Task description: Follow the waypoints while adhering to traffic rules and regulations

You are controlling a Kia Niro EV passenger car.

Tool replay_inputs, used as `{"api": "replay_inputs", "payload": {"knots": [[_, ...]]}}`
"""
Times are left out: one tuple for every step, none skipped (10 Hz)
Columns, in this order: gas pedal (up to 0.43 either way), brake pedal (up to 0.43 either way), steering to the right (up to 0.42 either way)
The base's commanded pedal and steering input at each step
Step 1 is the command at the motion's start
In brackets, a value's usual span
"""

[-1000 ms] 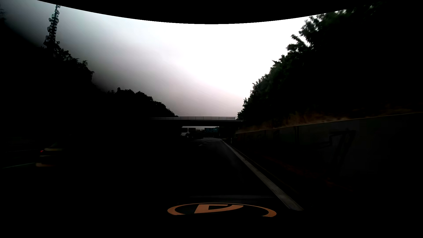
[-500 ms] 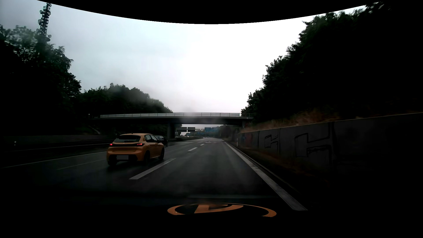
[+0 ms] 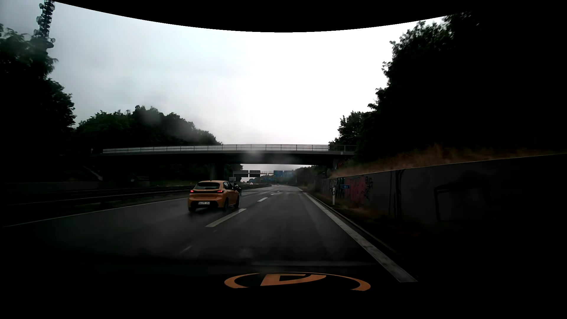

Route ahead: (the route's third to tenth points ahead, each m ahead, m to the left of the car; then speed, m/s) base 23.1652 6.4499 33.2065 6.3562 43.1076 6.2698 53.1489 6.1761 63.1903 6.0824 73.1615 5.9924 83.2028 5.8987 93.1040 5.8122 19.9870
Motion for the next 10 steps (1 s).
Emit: {"api": "replay_inputs", "payload": {"knots": [[0.138, 0.000, -0.001], [0.138, 0.000, 0.000], [0.138, 0.000, 0.000], [0.138, 0.000, 0.000], [0.138, 0.000, 0.000], [0.138, 0.000, 0.000], [0.138, 0.000, 0.000], [0.138, 0.000, 0.000], [0.138, 0.000, 0.000], [0.138, 0.000, 0.000]]}}
